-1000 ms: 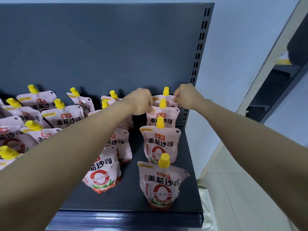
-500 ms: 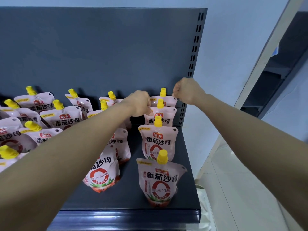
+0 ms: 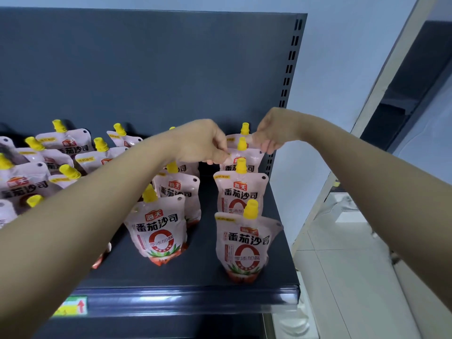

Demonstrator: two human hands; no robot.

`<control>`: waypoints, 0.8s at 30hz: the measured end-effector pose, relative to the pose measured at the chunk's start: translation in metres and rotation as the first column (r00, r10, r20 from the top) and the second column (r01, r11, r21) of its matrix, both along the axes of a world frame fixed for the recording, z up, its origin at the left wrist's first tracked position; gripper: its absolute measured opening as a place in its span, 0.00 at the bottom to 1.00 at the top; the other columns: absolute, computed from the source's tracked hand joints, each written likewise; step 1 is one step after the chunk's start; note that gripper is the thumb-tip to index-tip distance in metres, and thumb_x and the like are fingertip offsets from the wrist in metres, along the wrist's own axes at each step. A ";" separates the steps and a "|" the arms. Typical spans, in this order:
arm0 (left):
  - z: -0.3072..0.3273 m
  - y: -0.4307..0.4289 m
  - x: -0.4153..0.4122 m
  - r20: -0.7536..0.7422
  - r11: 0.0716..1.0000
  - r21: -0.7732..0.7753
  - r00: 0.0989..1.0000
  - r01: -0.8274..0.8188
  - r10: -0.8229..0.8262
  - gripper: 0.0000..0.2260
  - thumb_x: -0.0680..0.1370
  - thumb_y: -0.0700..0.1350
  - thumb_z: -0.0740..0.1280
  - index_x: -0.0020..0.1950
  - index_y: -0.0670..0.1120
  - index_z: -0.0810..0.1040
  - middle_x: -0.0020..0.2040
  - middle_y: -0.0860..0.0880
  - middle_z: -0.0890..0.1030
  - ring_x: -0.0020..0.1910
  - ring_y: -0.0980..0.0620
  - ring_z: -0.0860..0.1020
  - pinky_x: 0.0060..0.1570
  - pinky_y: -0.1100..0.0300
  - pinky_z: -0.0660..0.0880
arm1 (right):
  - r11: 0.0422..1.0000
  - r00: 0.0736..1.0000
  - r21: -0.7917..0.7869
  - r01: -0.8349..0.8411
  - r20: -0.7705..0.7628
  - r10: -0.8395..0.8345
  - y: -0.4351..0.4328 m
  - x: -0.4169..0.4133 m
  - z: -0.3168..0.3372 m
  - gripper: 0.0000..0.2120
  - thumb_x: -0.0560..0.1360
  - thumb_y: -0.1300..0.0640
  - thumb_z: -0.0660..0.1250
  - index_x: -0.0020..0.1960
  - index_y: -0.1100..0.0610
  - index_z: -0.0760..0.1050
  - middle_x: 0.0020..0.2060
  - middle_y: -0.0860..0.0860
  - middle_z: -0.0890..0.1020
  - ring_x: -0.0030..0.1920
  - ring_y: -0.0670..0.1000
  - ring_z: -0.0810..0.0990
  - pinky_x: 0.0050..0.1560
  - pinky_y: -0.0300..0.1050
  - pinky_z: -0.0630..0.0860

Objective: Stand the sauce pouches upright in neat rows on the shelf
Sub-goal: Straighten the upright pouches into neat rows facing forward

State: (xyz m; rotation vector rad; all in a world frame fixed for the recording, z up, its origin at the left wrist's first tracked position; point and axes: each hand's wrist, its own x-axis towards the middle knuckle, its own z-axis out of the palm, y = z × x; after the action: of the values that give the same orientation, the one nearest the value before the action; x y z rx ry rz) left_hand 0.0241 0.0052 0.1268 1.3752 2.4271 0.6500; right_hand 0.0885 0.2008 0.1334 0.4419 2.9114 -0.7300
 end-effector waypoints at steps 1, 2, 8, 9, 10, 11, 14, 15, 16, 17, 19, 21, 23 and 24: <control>0.001 -0.005 0.004 0.036 1.000 -0.005 0.999 0.017 -0.017 0.06 0.72 0.47 0.72 0.41 0.44 0.82 0.37 0.45 0.82 0.32 0.56 0.77 0.36 0.66 0.74 | 0.999 0.998 -0.041 -0.021 0.058 0.023 -0.002 0.004 0.002 0.20 0.71 0.44 0.69 0.45 0.62 0.82 0.41 0.56 0.87 0.36 0.50 0.84 0.47 0.44 0.82; 0.001 -0.009 0.008 0.082 0.999 -0.024 0.996 0.047 -0.045 0.06 0.71 0.47 0.73 0.41 0.44 0.82 0.37 0.45 0.83 0.32 0.57 0.77 0.34 0.68 0.75 | 0.997 0.992 -0.066 -0.046 0.114 0.053 -0.004 0.008 0.005 0.20 0.70 0.40 0.70 0.44 0.59 0.83 0.39 0.52 0.87 0.37 0.49 0.86 0.45 0.41 0.82; -0.005 -0.018 0.037 0.273 0.953 -0.194 0.946 0.234 -0.177 0.21 0.64 0.61 0.70 0.48 0.47 0.84 0.44 0.49 0.85 0.42 0.55 0.82 0.44 0.64 0.79 | 0.987 0.940 -0.133 -0.093 0.314 0.131 -0.027 0.022 0.000 0.20 0.65 0.47 0.75 0.53 0.57 0.82 0.45 0.50 0.85 0.49 0.49 0.83 0.49 0.41 0.79; -0.008 -0.019 0.041 0.280 0.941 -0.217 0.940 0.259 -0.194 0.23 0.63 0.62 0.69 0.49 0.48 0.84 0.45 0.50 0.85 0.44 0.55 0.82 0.47 0.62 0.79 | 0.989 0.945 -0.111 -0.094 0.303 0.124 -0.031 0.024 -0.003 0.15 0.68 0.52 0.75 0.51 0.58 0.82 0.44 0.50 0.83 0.48 0.50 0.82 0.50 0.41 0.79; -0.012 -0.019 0.045 0.274 0.926 -0.241 0.935 0.292 -0.224 0.21 0.63 0.61 0.71 0.49 0.49 0.84 0.45 0.52 0.85 0.45 0.55 0.82 0.47 0.62 0.78 | 0.994 0.952 -0.067 -0.088 0.288 0.104 -0.035 0.027 -0.006 0.08 0.70 0.55 0.74 0.46 0.58 0.81 0.42 0.51 0.82 0.47 0.51 0.81 0.48 0.41 0.79; -0.017 -0.019 0.047 0.262 0.913 -0.260 0.933 0.315 -0.247 0.16 0.66 0.59 0.72 0.47 0.51 0.84 0.43 0.56 0.85 0.44 0.58 0.81 0.45 0.64 0.78 | 0.997 0.960 -0.007 -0.082 0.270 0.081 -0.040 0.030 -0.009 0.04 0.71 0.57 0.72 0.40 0.57 0.79 0.40 0.51 0.79 0.45 0.51 0.80 0.45 0.40 0.78; -0.033 -0.018 0.056 0.192 0.903 -0.266 0.937 0.336 -0.292 0.10 0.73 0.49 0.69 0.33 0.49 0.79 0.28 0.57 0.77 0.30 0.61 0.75 0.34 0.68 0.75 | 0.975 0.968 0.206 -0.081 0.250 0.028 -0.054 0.037 -0.019 0.13 0.75 0.58 0.66 0.32 0.54 0.70 0.37 0.52 0.74 0.42 0.53 0.77 0.39 0.38 0.73; -0.038 -0.018 0.059 0.173 0.910 -0.250 0.940 0.331 -0.294 0.14 0.75 0.47 0.68 0.30 0.45 0.75 0.27 0.54 0.73 0.29 0.59 0.73 0.35 0.63 0.77 | 0.968 0.972 0.240 -0.070 0.233 0.013 -0.058 0.040 -0.022 0.13 0.77 0.59 0.65 0.33 0.54 0.70 0.39 0.53 0.75 0.43 0.54 0.77 0.41 0.40 0.74; -0.042 -0.018 0.061 0.163 0.919 -0.227 0.943 0.323 -0.291 0.16 0.76 0.45 0.67 0.30 0.41 0.73 0.28 0.50 0.70 0.30 0.56 0.72 0.37 0.56 0.80 | 0.968 0.975 0.246 -0.053 0.221 -0.003 -0.060 0.042 -0.025 0.11 0.78 0.59 0.63 0.36 0.56 0.73 0.40 0.54 0.76 0.45 0.56 0.78 0.46 0.43 0.76; -0.045 -0.020 0.063 0.150 0.921 -0.211 0.942 0.327 -0.300 0.16 0.76 0.44 0.66 0.32 0.38 0.73 0.30 0.46 0.68 0.32 0.52 0.73 0.41 0.49 0.80 | 0.968 0.978 0.248 -0.042 0.208 -0.011 -0.062 0.045 -0.026 0.10 0.78 0.58 0.62 0.40 0.60 0.75 0.42 0.56 0.77 0.47 0.57 0.79 0.51 0.46 0.77; -0.047 -0.022 0.064 0.135 0.921 -0.199 0.940 0.335 -0.312 0.15 0.77 0.44 0.65 0.33 0.38 0.72 0.31 0.44 0.68 0.33 0.49 0.73 0.42 0.45 0.80 | 0.969 0.981 0.246 -0.028 0.192 -0.021 -0.067 0.051 -0.026 0.11 0.79 0.59 0.61 0.47 0.66 0.77 0.43 0.59 0.76 0.51 0.60 0.79 0.58 0.52 0.76; -0.049 -0.025 0.065 0.152 0.925 -0.180 0.938 0.336 -0.311 0.17 0.77 0.44 0.65 0.29 0.41 0.68 0.28 0.48 0.68 0.29 0.55 0.73 0.41 0.48 0.81 | 0.970 0.984 0.242 -0.015 0.174 -0.028 -0.069 0.054 -0.027 0.12 0.79 0.60 0.60 0.52 0.68 0.78 0.45 0.60 0.77 0.53 0.61 0.79 0.60 0.54 0.76; -0.051 -0.027 0.066 0.165 0.930 -0.165 0.938 0.329 -0.303 0.16 0.77 0.44 0.65 0.31 0.39 0.71 0.30 0.47 0.69 0.30 0.55 0.74 0.40 0.52 0.82 | 0.967 0.986 0.256 -0.010 0.161 -0.033 -0.070 0.055 -0.027 0.12 0.79 0.62 0.60 0.53 0.68 0.78 0.46 0.61 0.78 0.53 0.60 0.79 0.60 0.54 0.76; -0.051 -0.028 0.066 0.167 0.932 -0.166 0.941 0.322 -0.295 0.15 0.77 0.44 0.65 0.34 0.37 0.73 0.32 0.45 0.70 0.34 0.52 0.75 0.41 0.52 0.82 | 0.966 0.987 0.260 -0.004 0.156 -0.038 -0.071 0.055 -0.027 0.11 0.79 0.62 0.60 0.52 0.68 0.78 0.45 0.60 0.77 0.51 0.60 0.78 0.60 0.54 0.76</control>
State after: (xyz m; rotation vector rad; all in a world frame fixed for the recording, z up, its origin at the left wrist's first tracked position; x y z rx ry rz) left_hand 0.0906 -0.0229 0.0755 1.5302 2.0422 0.4070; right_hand 0.1439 0.1299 0.1067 0.5237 2.8608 -0.2965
